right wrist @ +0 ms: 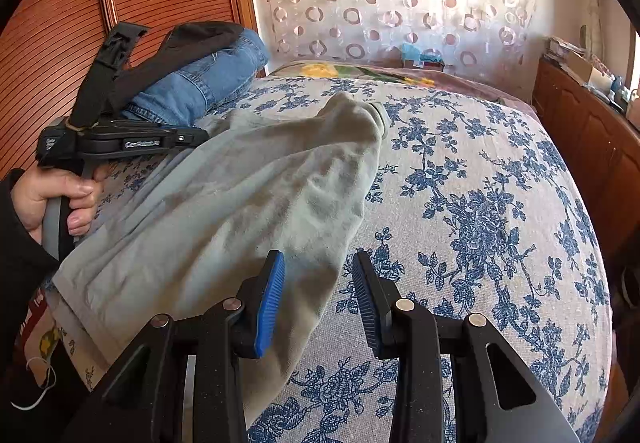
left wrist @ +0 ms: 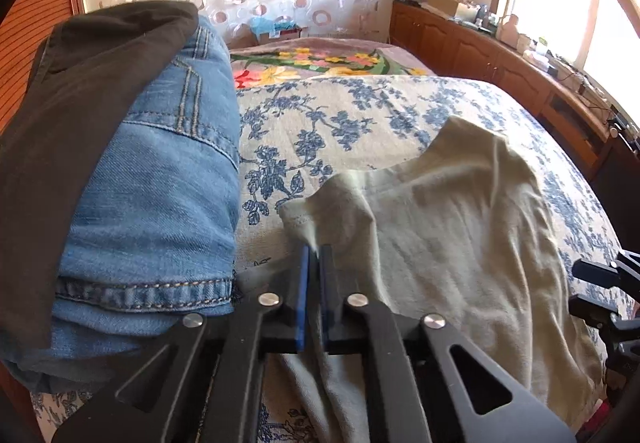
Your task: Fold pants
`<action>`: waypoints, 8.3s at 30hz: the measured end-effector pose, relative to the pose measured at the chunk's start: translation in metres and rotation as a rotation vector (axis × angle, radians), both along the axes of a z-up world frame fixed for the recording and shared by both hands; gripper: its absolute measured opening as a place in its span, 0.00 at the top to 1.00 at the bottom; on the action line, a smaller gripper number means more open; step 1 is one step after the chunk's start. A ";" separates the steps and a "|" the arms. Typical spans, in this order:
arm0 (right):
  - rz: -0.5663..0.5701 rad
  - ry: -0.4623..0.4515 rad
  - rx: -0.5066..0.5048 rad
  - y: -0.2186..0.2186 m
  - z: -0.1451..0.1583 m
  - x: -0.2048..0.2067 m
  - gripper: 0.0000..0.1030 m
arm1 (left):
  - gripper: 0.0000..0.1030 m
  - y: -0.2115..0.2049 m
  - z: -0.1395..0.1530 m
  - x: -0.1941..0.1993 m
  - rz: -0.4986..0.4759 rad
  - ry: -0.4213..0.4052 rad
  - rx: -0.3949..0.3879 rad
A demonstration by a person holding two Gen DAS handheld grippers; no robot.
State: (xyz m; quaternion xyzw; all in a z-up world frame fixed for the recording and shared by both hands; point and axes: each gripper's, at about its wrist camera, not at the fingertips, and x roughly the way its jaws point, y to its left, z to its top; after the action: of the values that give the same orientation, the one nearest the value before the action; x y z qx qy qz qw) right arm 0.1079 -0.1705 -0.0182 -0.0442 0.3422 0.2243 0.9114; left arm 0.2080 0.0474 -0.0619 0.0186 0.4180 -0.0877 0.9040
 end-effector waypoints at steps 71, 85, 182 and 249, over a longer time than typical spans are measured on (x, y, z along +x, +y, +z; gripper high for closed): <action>0.190 -0.005 -0.033 0.012 0.026 -0.089 0.56 | 0.39 0.011 -0.001 -0.193 -0.068 -0.032 -0.102; 0.279 -0.007 -0.128 0.048 0.020 -0.108 0.62 | 0.61 0.002 -0.005 -0.203 -0.102 -0.008 -0.134; 0.127 0.041 -0.045 -0.001 0.006 -0.097 0.90 | 0.45 -0.006 0.006 -0.192 -0.025 -0.033 -0.115; 0.129 0.083 0.049 -0.010 0.004 -0.108 0.86 | 0.72 -0.011 -0.011 -0.228 -0.085 -0.014 -0.190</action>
State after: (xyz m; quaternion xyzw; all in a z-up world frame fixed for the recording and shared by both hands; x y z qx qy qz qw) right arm 0.0002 -0.1804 -0.0139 -0.0344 0.3705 0.2925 0.8809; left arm -0.0204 0.0364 -0.0733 -0.0489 0.4003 -0.1653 0.9000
